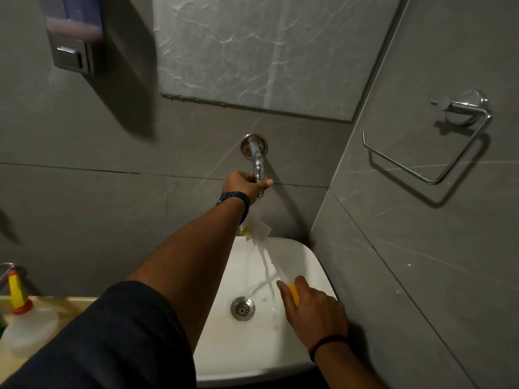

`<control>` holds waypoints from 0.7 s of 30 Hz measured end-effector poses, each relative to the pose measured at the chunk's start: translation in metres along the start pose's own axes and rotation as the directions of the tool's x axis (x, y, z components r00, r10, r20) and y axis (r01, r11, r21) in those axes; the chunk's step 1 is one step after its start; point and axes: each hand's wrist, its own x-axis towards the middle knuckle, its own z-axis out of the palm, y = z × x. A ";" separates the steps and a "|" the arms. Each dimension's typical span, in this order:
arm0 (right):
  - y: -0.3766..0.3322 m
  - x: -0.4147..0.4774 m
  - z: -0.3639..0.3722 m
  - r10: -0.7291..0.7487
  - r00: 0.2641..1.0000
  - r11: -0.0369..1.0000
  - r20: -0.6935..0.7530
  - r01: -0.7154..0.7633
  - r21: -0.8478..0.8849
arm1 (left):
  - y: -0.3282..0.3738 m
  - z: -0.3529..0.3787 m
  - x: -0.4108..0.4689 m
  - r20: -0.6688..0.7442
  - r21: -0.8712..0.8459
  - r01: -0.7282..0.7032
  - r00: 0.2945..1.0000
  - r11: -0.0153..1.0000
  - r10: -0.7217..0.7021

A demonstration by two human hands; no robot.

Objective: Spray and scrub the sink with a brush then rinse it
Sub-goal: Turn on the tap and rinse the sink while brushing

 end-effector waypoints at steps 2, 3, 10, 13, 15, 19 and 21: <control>-0.010 0.001 -0.006 0.146 0.987 0.972 0.064 -0.156 0.178 | 0.001 0.000 -0.001 -0.002 0.004 0.001 1.000 1.000 -0.001; -0.016 0.005 -0.009 0.265 0.956 0.889 0.129 -0.294 0.352 | 0.001 0.000 -0.001 -0.003 0.001 0.003 1.000 1.000 -0.003; -0.018 0.021 -0.006 0.229 0.587 -0.090 0.776 -0.781 0.618 | 0.000 0.000 0.000 0.011 -0.009 0.009 1.000 1.000 -0.009; -0.017 0.016 -0.005 0.184 0.596 -0.020 0.781 -0.792 0.610 | 0.001 -0.001 0.000 0.025 -0.006 0.018 1.000 1.000 -0.018; -0.019 0.015 -0.006 0.254 0.666 0.078 0.701 -0.737 0.672 | 0.002 -0.003 0.000 0.045 -0.011 0.028 0.999 1.000 -0.027; -0.019 0.010 -0.009 0.348 0.903 0.714 0.253 -0.430 0.552 | 0.001 -0.005 0.001 0.064 -0.018 0.019 0.998 1.000 -0.017; -0.014 0.006 -0.008 0.255 0.964 0.928 0.072 -0.265 0.263 | 0.000 -0.004 0.001 0.055 -0.017 0.022 0.998 1.000 -0.021</control>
